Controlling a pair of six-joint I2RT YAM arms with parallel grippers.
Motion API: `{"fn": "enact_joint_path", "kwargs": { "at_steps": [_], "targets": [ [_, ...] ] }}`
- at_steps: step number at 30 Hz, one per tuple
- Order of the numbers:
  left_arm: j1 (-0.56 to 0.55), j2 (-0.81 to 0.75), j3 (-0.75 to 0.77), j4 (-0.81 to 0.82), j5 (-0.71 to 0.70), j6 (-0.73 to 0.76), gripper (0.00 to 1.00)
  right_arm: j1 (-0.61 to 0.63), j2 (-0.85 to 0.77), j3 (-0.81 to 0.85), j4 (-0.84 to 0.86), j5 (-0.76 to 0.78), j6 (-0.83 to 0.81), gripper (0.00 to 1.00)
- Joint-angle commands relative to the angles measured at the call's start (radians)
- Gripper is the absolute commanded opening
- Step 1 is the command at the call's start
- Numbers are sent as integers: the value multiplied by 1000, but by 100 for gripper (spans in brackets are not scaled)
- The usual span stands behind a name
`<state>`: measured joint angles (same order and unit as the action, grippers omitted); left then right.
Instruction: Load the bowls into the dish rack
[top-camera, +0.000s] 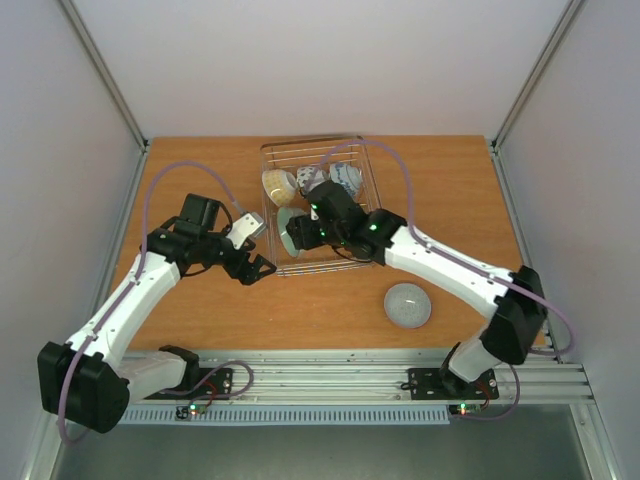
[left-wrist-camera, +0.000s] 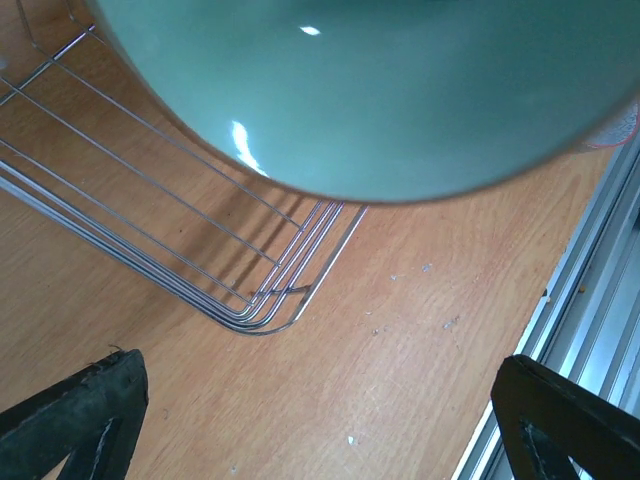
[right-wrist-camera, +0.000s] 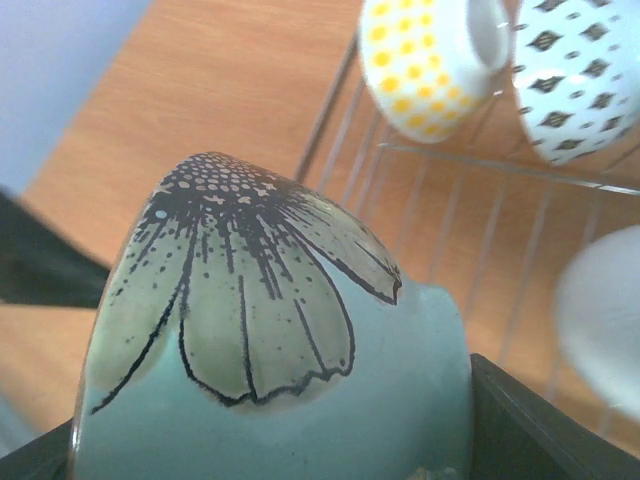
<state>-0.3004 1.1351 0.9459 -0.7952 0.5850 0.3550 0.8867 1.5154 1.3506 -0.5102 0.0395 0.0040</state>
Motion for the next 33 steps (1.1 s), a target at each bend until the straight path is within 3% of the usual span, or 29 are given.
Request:
{"fn": "enact_joint_path", "kwargs": {
  "at_steps": [1, 6, 23, 33],
  "targets": [
    [2, -22, -12, 49, -15, -5, 95, 6, 106, 120, -143, 237, -125, 1],
    [3, -17, -15, 49, -5, -2, 95, 16, 216, 218, -215, 409, -173, 1],
    [2, -18, -16, 48, -20, 1, 96, 67, 477, 423, -263, 670, -328, 1],
    [4, -54, -15, 104, -260, -50, 95, 67, 562, 470, -311, 746, -339, 1]
  ]
}}
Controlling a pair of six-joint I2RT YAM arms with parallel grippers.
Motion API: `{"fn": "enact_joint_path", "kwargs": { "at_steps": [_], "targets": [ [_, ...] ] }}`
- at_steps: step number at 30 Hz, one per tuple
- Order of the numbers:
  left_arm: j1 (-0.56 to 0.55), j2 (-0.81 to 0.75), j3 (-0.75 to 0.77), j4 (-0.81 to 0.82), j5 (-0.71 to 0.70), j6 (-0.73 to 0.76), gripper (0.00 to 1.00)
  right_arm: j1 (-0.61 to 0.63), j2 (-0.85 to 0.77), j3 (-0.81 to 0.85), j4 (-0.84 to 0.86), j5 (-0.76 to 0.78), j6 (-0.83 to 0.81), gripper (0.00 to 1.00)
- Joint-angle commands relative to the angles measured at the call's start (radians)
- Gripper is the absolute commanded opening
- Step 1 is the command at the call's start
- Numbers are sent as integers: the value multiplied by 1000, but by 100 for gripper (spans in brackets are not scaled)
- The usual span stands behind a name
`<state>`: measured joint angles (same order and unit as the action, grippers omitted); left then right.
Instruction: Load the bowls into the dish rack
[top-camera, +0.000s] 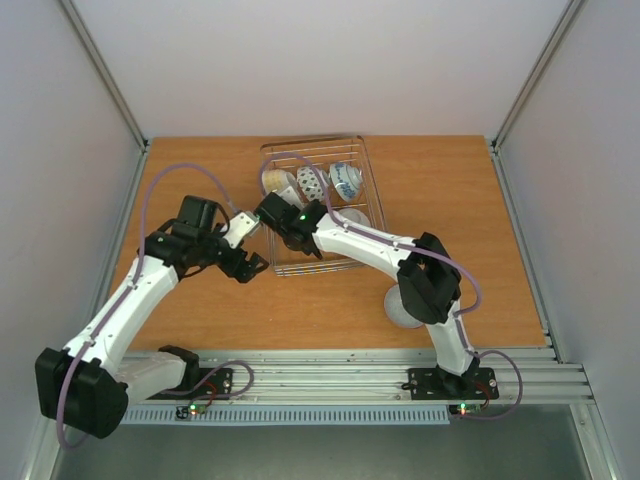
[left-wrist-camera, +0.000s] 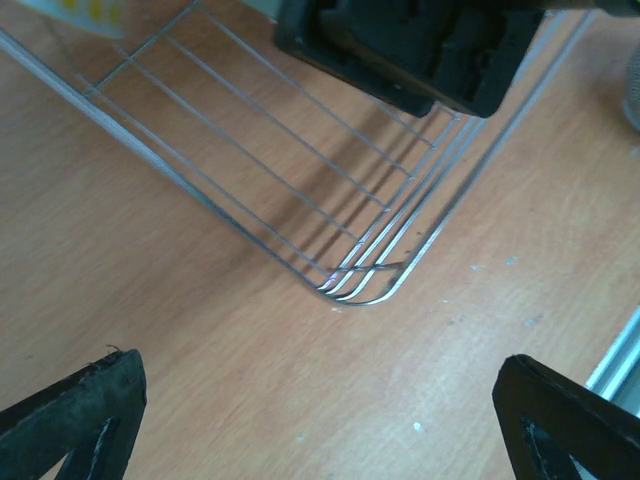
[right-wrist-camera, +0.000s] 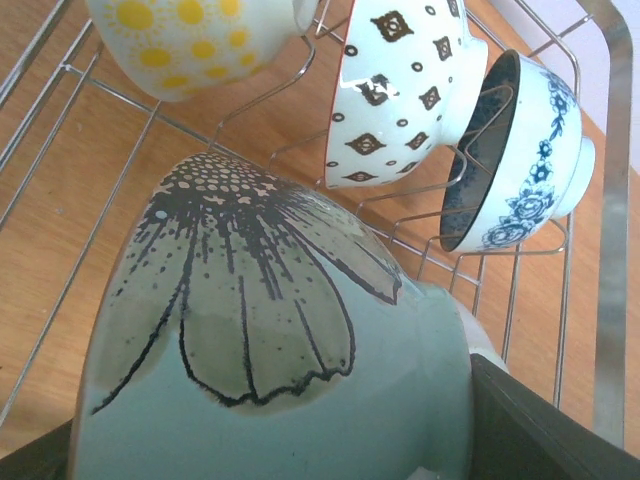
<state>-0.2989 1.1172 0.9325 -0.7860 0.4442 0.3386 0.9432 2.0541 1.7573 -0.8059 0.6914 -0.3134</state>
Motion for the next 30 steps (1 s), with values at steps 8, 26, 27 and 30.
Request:
{"fn": "enact_joint_path", "kwargs": {
  "at_steps": [8, 26, 27, 30],
  "targets": [
    [11, -48, -13, 182, -427, -92, 96, 11, 94, 113, -35, 95, -33, 1],
    [40, -63, -15, 242, -642, -131, 99, 15, 211, 194, -133, 203, 1, 1],
    [41, -61, -15, 243, -642, -131, 99, 17, 209, 194, -133, 222, -1, 1],
    [41, -64, -15, 246, -653, -132, 100, 29, 211, 201, -134, 275, -14, 1]
  ]
}}
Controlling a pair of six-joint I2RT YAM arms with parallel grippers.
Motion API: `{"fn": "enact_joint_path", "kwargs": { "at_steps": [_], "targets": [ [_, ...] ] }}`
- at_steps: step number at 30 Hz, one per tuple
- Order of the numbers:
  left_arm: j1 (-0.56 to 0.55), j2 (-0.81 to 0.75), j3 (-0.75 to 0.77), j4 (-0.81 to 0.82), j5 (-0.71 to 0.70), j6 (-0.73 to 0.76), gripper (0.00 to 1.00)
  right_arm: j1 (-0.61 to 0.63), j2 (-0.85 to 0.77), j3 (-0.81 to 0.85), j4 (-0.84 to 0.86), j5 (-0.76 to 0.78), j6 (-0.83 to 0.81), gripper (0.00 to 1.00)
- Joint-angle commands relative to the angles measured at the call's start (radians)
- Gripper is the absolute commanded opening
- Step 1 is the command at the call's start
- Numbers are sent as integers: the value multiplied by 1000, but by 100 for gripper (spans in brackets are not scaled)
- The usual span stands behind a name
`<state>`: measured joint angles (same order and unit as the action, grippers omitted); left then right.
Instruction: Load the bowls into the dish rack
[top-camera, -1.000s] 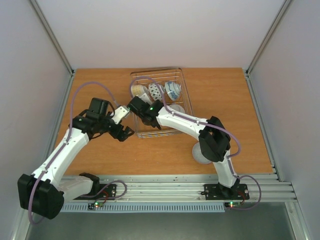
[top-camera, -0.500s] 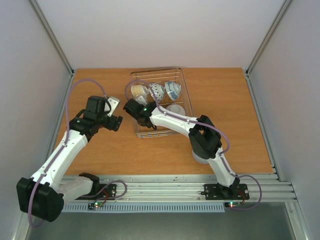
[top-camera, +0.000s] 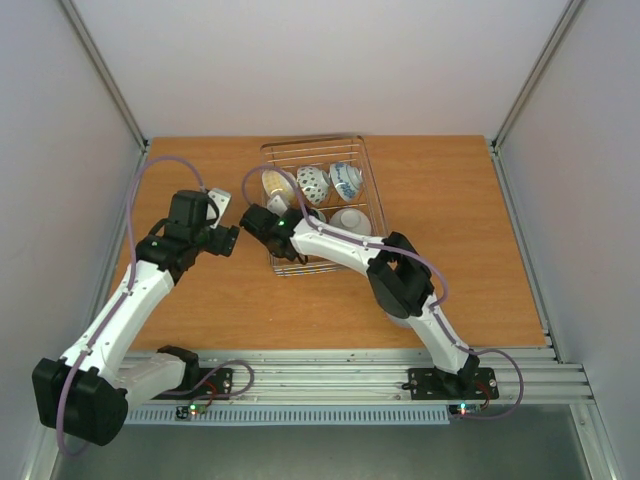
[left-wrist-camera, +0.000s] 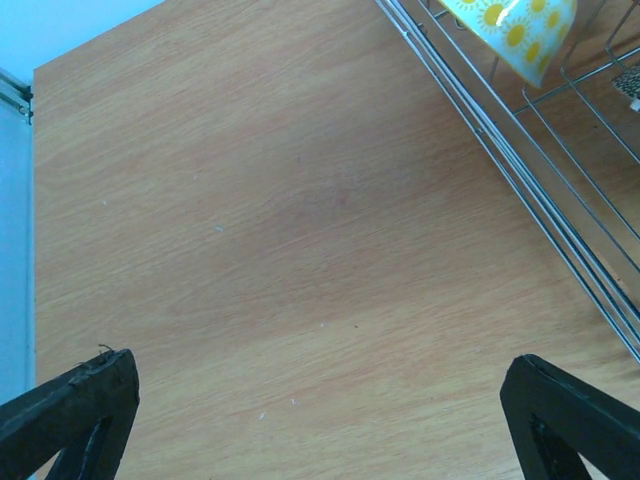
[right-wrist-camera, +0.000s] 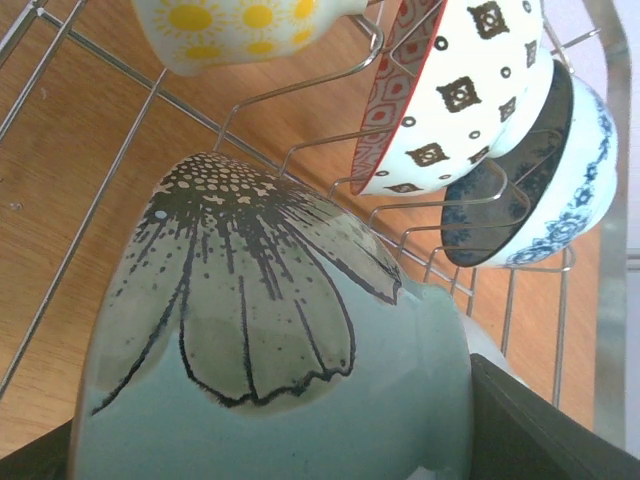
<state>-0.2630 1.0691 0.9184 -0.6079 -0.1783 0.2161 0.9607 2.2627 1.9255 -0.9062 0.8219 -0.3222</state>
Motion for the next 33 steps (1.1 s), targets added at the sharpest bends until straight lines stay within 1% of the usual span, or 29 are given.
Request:
{"fn": "enact_joint_path", "kwargs": {
  "at_steps": [1, 7, 13, 19, 22, 24, 25, 26, 27, 28, 33],
  "targets": [
    [6, -17, -1, 70, -34, -10, 99, 17, 6, 38, -36, 164, -12, 1],
    [5, -23, -3, 80, -74, -14, 99, 40, 33, 71, -71, 254, -26, 1],
    [7, -28, -4, 81, -83, -14, 99, 41, 75, 99, -83, 232, -37, 1],
    [8, -26, -6, 76, -62, -11, 99, 39, 113, 125, -84, 225, -55, 2],
    [7, -26, -7, 73, -53, -11, 99, 38, 130, 138, -94, 222, -55, 7],
    [8, -24, -6, 72, -47, -11, 99, 37, 142, 151, -109, 219, -47, 16],
    [7, -23, -6, 71, -46, -11, 99, 38, 145, 154, -114, 213, -45, 24],
    [7, -23, -6, 71, -44, -11, 99, 38, 144, 155, -115, 204, -44, 36],
    [7, -23, -6, 72, -44, -11, 99, 38, 143, 152, -114, 199, -39, 49],
    [7, -23, -6, 71, -44, -9, 99, 38, 138, 148, -112, 192, -33, 59],
    [7, -21, -7, 71, -41, -7, 99, 38, 92, 89, -52, 154, -41, 95]
  ]
}}
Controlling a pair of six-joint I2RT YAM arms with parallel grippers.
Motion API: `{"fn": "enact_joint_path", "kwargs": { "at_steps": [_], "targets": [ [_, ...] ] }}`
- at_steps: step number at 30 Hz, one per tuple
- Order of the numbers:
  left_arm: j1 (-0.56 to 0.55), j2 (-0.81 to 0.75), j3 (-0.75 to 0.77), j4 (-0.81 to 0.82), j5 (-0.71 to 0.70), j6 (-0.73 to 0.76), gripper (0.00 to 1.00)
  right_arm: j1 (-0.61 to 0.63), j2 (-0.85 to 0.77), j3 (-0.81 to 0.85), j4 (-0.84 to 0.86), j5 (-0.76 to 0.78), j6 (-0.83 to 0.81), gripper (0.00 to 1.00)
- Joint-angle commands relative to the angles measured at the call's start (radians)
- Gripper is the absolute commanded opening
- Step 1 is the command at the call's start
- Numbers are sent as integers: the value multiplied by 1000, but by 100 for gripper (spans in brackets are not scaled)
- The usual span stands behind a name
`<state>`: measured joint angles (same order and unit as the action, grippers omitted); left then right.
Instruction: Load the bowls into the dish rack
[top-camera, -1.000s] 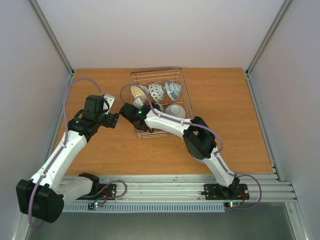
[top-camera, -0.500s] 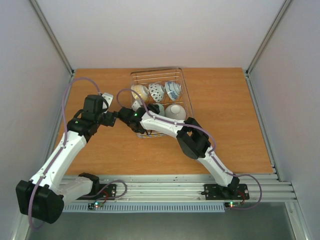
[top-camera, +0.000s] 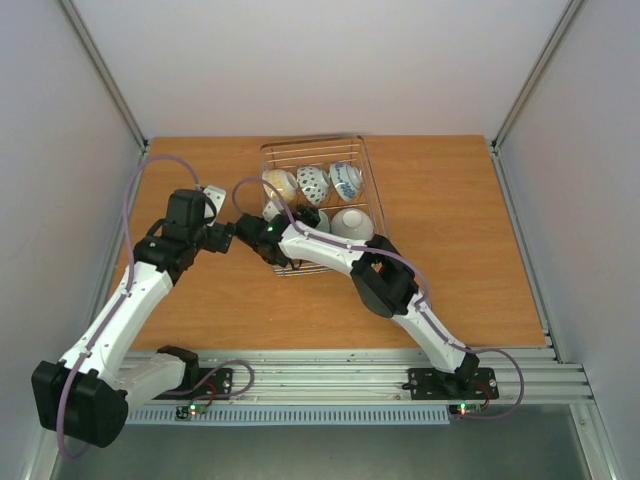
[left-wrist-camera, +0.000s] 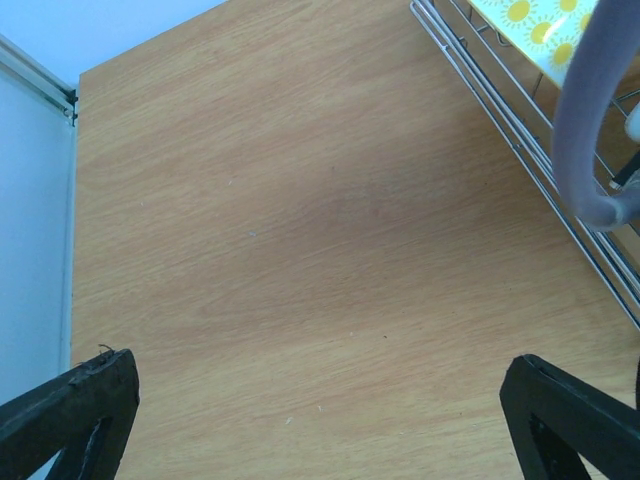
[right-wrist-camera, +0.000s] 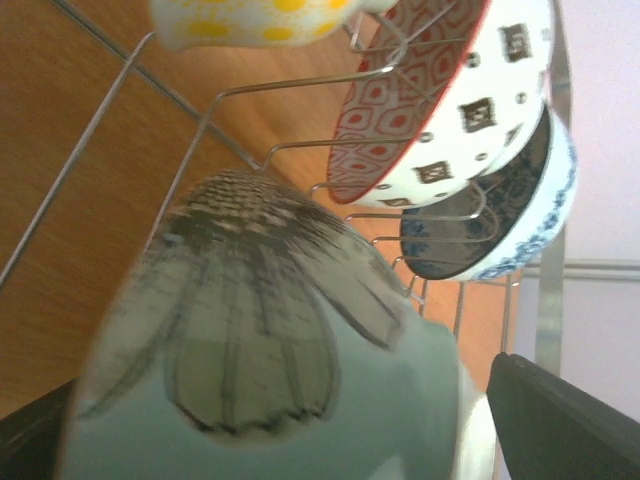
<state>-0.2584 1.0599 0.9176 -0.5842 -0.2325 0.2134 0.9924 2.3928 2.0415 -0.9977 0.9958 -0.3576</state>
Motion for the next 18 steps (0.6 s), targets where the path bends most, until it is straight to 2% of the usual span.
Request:
{"fn": "enact_joint_path", "kwargs": {
  "at_steps": [1, 9, 18],
  "targets": [
    [3, -12, -6, 48, 14, -5, 99, 6, -49, -38, 50, -29, -8, 98],
    [3, -12, -10, 49, 19, 0, 99, 9, -117, -101, 113, -138, -12, 99],
    [3, -15, -10, 48, 20, 0, 99, 12, -300, -238, 223, -329, -15, 99]
  ]
}}
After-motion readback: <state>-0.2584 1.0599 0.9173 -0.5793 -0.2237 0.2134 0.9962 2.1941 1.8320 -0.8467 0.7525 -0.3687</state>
